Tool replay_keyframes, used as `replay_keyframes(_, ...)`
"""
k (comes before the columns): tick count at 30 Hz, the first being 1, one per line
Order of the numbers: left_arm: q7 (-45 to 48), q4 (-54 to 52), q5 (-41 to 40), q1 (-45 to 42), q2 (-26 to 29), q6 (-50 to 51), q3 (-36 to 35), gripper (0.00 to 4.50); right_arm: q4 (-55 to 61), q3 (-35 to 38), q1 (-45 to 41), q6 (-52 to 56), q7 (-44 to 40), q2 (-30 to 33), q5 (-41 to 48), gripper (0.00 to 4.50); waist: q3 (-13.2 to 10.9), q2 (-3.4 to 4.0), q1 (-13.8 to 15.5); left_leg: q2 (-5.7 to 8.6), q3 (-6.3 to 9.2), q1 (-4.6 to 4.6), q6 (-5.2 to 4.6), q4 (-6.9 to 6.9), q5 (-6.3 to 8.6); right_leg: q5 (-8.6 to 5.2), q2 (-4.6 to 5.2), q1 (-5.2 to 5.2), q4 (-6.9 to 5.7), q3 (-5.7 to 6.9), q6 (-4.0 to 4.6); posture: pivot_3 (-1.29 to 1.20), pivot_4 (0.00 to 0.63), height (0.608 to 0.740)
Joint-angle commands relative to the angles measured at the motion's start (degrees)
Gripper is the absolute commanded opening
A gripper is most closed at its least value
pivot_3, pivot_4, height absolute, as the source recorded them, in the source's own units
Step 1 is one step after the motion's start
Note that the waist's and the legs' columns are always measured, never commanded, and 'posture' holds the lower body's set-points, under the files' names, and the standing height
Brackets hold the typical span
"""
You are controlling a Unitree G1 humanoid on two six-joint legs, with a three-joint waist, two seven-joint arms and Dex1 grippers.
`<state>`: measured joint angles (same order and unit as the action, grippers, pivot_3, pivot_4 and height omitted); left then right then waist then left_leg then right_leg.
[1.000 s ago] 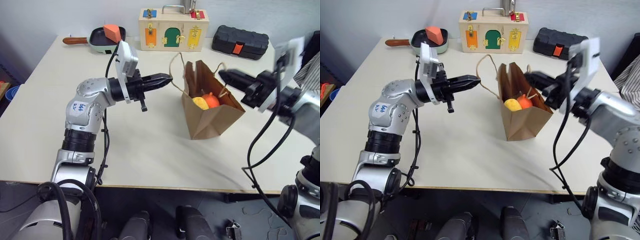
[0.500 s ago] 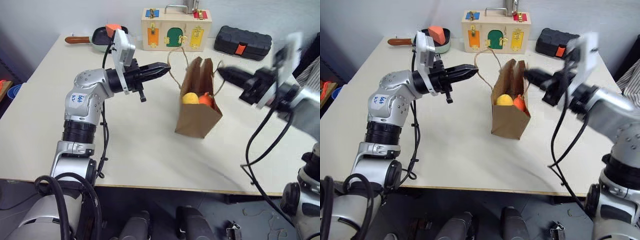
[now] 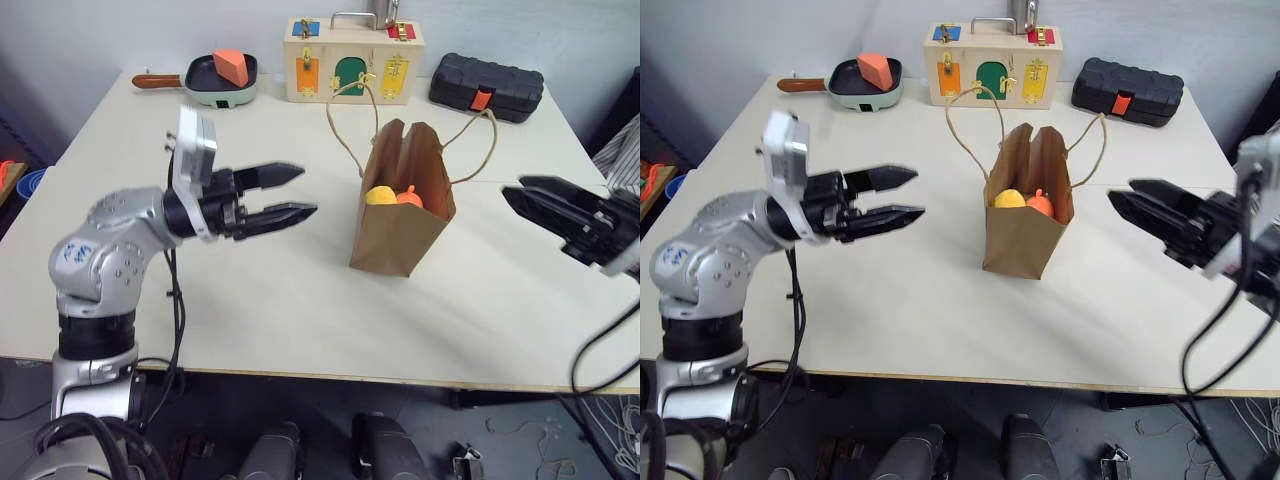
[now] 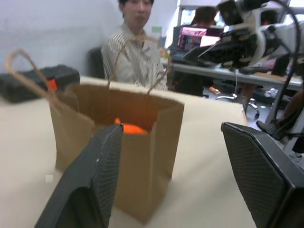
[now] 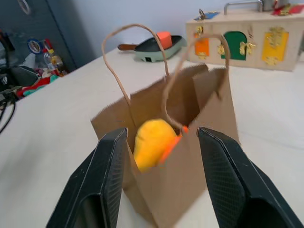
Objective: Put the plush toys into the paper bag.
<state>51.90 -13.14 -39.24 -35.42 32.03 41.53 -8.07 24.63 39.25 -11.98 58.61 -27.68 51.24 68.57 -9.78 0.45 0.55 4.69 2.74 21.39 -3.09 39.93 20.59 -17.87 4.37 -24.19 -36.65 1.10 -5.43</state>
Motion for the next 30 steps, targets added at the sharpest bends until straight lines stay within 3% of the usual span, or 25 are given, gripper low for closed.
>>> replay_keyframes(1,-4.05,-0.87,6.05,2.81,-3.17,-5.89,4.89,3.44,-1.71,-6.14,1.24,-5.97,-0.96,-1.47,-8.73,1.37,0.0,0.0,0.15,0.01,-0.06,-0.16,-0.03,0.0,-0.02,0.01,0.0,0.18,0.17,-0.05,-0.01,0.0,0.15,0.74)
replay_keyframes(5,-7.51,5.92,10.33,-0.46,-9.44,-9.75,8.97,3.44,-5.01,-19.22,-0.55,-14.96,-4.11,-2.08,-22.36,0.01,-0.01,-0.01,0.54,0.05,-0.09,-0.33,-0.06,0.02,-0.04,0.03,0.0,0.27,0.26,-0.1,-0.05,0.0,0.15,0.74)
replay_keyframes(8,-4.34,10.7,11.75,-4.61,-12.71,-12.91,12.33,3.44,-10.46,-29.12,-6.39,-21.26,-4.62,-4.57,-31.94,0.01,-0.01,-0.01,0.52,0.04,-0.12,-0.2,-0.05,-0.01,-0.04,0.03,-0.04,0.11,0.09,-0.09,-0.05,0.0,0.15,0.74)
replay_keyframes(12,-3.06,15.53,13.65,-7.24,-14.41,-15.25,13.72,3.44,-11.5,-35.13,-10.92,-23.41,-7.58,-8.13,-35.39,0.01,0.0,0.0,0.55,0.06,-0.16,0.0,-0.03,-0.03,-0.05,0.03,-0.02,-0.34,-0.25,-0.02,-0.05,0.0,0.15,0.74)
replay_keyframes(23,-2.87,14.91,17.3,-4.91,-16.22,-18.05,17.3,3.44,-8.01,-40.04,-13.98,-21.42,-6.57,-16.5,-37.75,0.01,0.0,0.0,0.63,0.08,-0.08,0.04,0.0,0.01,-0.05,0.03,0.0,-0.31,-0.23,0.02,-0.05,0.0,0.15,0.74)
replay_keyframes(30,-7.18,7.7,16.23,-2.2,-11.99,-14.86,11.54,3.44,-6.93,-40.79,-12.87,-21.29,-6.05,-18.43,-40.09,0.01,0.0,0.0,0.06,0.07,-0.11,0.04,0.0,0.0,-0.05,0.03,-0.01,-0.35,-0.25,-0.01,-0.05,0.0,0.15,0.74)
